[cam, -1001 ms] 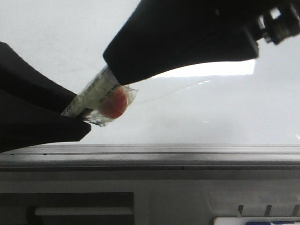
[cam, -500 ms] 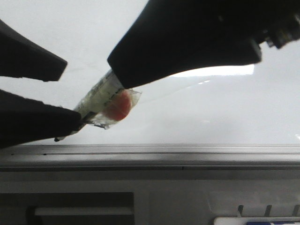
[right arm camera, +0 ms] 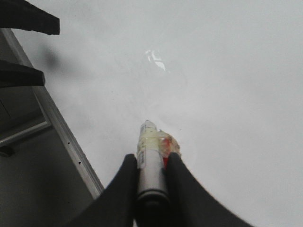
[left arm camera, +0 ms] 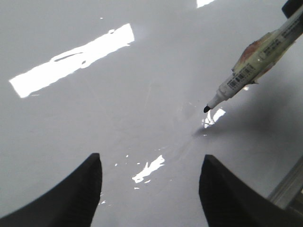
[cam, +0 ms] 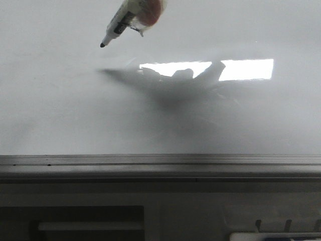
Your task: Write number 3 on whiteboard
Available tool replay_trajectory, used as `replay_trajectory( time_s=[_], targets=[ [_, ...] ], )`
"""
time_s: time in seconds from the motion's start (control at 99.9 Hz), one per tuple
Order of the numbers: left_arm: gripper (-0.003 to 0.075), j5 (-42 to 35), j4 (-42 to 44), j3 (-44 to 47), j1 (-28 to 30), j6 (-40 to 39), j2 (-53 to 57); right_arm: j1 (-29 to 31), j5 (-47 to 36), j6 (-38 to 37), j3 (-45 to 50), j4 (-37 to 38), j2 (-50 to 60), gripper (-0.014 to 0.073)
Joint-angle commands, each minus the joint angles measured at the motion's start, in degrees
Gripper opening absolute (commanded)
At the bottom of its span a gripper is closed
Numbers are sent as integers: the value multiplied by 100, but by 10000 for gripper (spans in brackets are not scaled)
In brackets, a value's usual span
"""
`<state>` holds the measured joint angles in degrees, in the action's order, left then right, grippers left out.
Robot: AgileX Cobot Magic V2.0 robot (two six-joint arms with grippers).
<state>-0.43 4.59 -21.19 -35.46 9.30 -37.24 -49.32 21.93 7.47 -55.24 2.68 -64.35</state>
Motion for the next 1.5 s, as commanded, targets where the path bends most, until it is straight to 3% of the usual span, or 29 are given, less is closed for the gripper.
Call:
replay_trajectory(
  time_s=[0.0,0.25,0.43,0.81,1.151,1.491],
  targets=[
    [405,-381,-86,-165,57,-29,15,53,-121,28,-428,49,-101,-61],
    [405,-381,-86,-165,57,-29,15,79,-152,28,-636,169,-423,-61],
    [405,-381,-86,-165,57,-29,15,429,-143,28,-636,169,-423,-61],
    [405,-381,-86,-165,57,-29,15,570,857,-24,-560,146,-162,-61],
    [405,-381,-86,-165,57,-29,15,179,597,-82,-400,56,-645,-61],
    [405,-381,-86,-165,57,-29,15,7,1322,-266,-385,32,-418,-61]
  ],
)
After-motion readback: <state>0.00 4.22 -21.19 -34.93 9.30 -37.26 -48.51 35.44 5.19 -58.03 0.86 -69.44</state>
